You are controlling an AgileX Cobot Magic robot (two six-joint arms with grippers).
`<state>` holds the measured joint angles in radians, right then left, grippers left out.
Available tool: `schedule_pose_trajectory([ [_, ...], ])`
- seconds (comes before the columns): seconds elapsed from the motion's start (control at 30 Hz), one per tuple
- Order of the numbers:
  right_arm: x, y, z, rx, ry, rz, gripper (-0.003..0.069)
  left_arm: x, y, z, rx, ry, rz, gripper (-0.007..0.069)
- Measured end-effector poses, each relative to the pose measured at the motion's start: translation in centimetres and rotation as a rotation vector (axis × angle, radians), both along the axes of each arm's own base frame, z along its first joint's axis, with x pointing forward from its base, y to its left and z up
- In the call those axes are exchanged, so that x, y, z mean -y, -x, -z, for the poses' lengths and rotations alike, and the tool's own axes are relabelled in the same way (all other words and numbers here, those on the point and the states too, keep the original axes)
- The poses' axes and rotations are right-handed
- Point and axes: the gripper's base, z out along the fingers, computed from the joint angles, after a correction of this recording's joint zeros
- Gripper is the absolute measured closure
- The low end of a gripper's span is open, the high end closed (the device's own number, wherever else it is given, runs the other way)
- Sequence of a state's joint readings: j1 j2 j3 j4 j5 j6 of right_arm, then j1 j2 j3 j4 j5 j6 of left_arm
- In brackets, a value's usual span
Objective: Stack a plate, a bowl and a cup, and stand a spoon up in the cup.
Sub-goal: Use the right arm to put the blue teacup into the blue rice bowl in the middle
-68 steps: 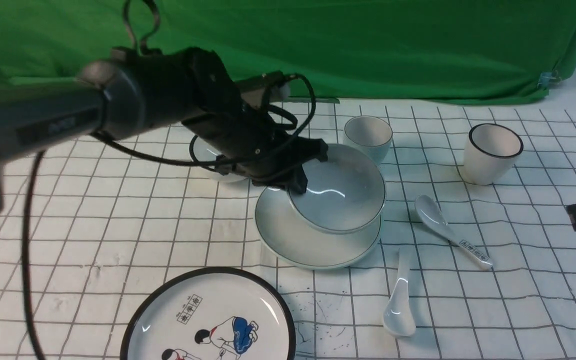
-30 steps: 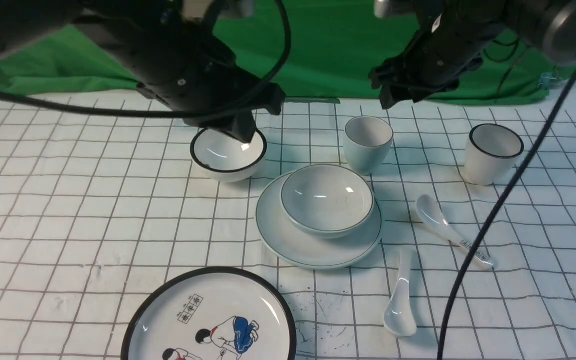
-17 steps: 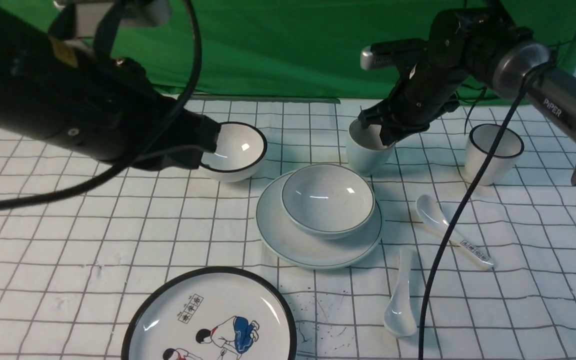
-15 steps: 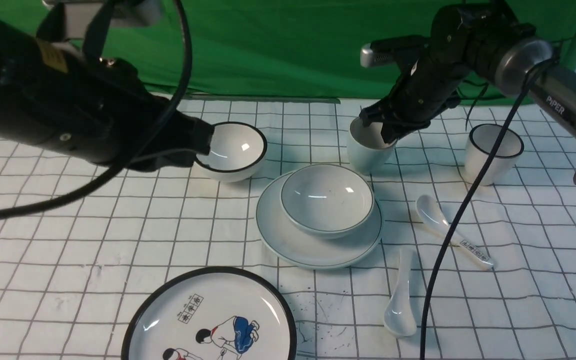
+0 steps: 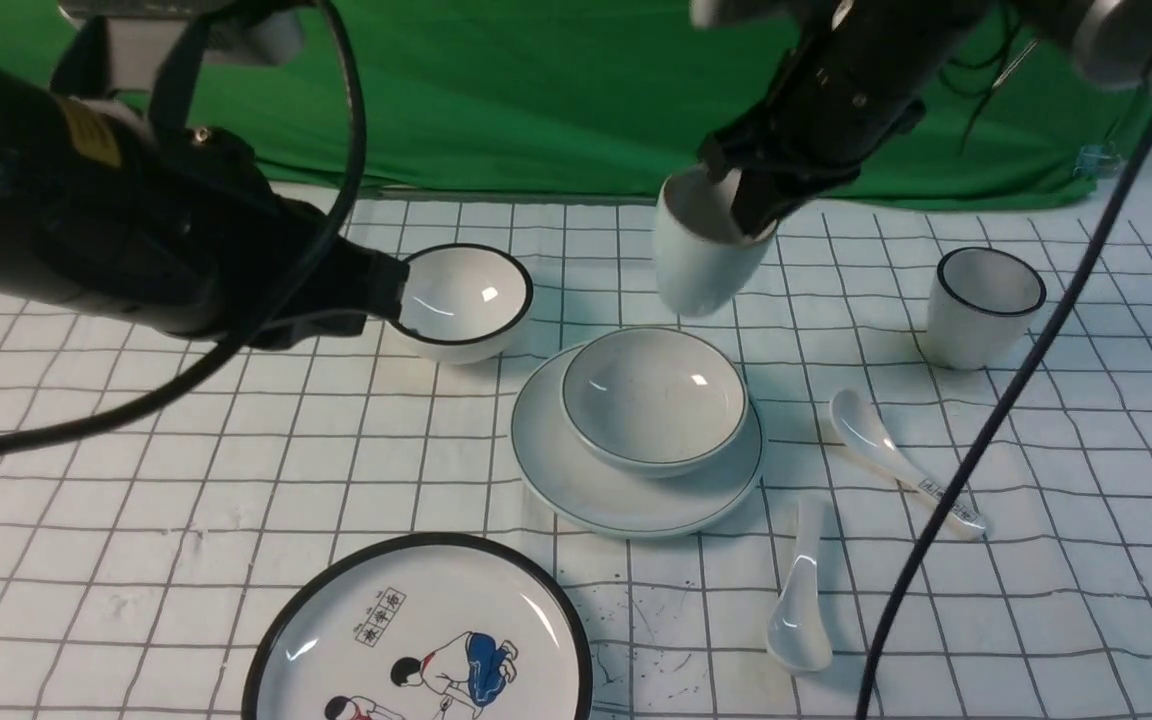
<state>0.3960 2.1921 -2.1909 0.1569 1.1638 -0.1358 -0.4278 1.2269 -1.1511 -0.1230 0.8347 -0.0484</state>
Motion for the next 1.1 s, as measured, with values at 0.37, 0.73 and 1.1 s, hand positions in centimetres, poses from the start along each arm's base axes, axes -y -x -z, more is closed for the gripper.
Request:
schedule_pose_trajectory([
  [0.37, -2.2, 1.1, 3.9, -0.053, 0.066, -0.064, 0.0569, -0.1, -0.1, -0.1, 0.03, -0.024, 0.017, 0.0629],
  [0.73, -2.5, 0.6, 6.1, -0.087, 0.074, -0.048, 0.054, -0.1, -0.2, 0.0, 0.031, -0.031, 0.017, 0.0629],
  [1.1, -1.9, 1.4, 3.1, -0.082, 0.074, -0.047, 0.0204, -0.1, -0.2, 0.0, 0.031, -0.033, 0.017, 0.0629],
])
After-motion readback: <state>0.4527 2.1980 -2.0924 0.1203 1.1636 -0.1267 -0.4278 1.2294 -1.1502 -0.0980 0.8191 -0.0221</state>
